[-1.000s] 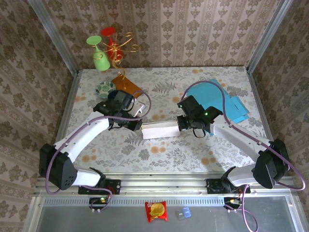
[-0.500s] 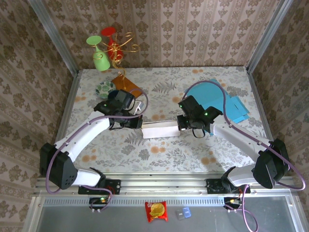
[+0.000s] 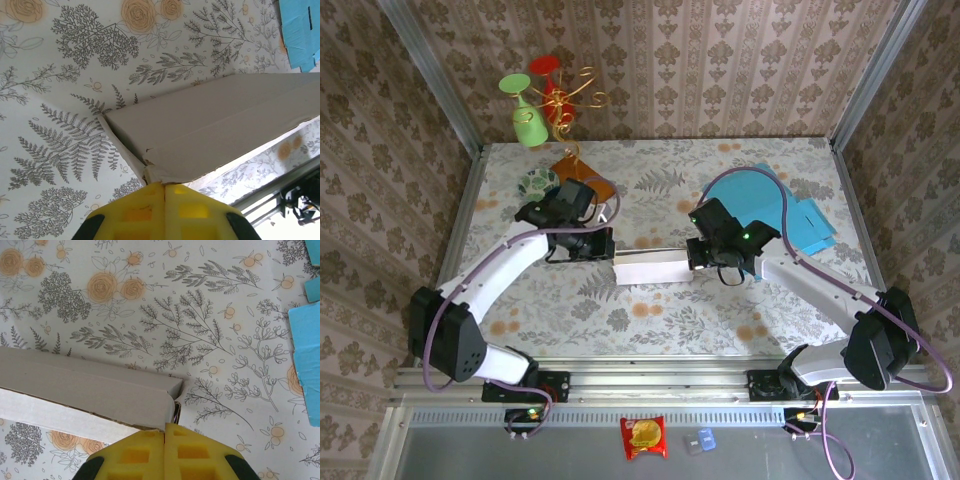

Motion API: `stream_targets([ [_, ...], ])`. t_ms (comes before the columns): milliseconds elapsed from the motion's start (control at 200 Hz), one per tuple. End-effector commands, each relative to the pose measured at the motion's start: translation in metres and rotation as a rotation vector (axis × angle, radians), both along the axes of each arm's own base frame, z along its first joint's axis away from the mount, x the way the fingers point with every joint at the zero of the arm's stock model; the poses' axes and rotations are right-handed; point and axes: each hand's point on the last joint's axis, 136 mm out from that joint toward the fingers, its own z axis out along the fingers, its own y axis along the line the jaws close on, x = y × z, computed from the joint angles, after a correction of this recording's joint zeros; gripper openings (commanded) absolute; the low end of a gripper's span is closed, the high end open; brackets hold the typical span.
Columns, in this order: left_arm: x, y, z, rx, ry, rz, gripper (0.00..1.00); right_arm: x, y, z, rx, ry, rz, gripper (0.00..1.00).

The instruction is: Fold the paper box

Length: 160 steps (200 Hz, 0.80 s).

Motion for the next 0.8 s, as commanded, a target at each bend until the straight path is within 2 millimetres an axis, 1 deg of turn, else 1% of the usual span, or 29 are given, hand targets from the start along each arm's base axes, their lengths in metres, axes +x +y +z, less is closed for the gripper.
stream_targets([
  [0,-0.004,-0.008,0.009,-0.060,0.064,-0.002,0.00,-0.003,0.008,-0.010,-0.002,0.037,0.007,0.00],
  [180,-0.005,-0.005,0.002,-0.061,0.053,-0.015,0.00,-0.002,0.008,-0.011,-0.003,0.037,0.005,0.00],
  [335,-0.001,-0.005,0.001,-0.092,-0.017,-0.033,0.00,-0.003,0.008,-0.013,0.001,0.036,0.006,0.00],
  [610,-0.007,-0.002,-0.010,-0.098,-0.040,-0.055,0.00,-0.003,0.009,-0.012,-0.001,0.024,0.022,0.00],
  [795,-0.009,0.001,-0.007,-0.082,-0.050,-0.069,0.00,-0.002,0.009,-0.011,-0.009,0.017,0.025,0.00],
])
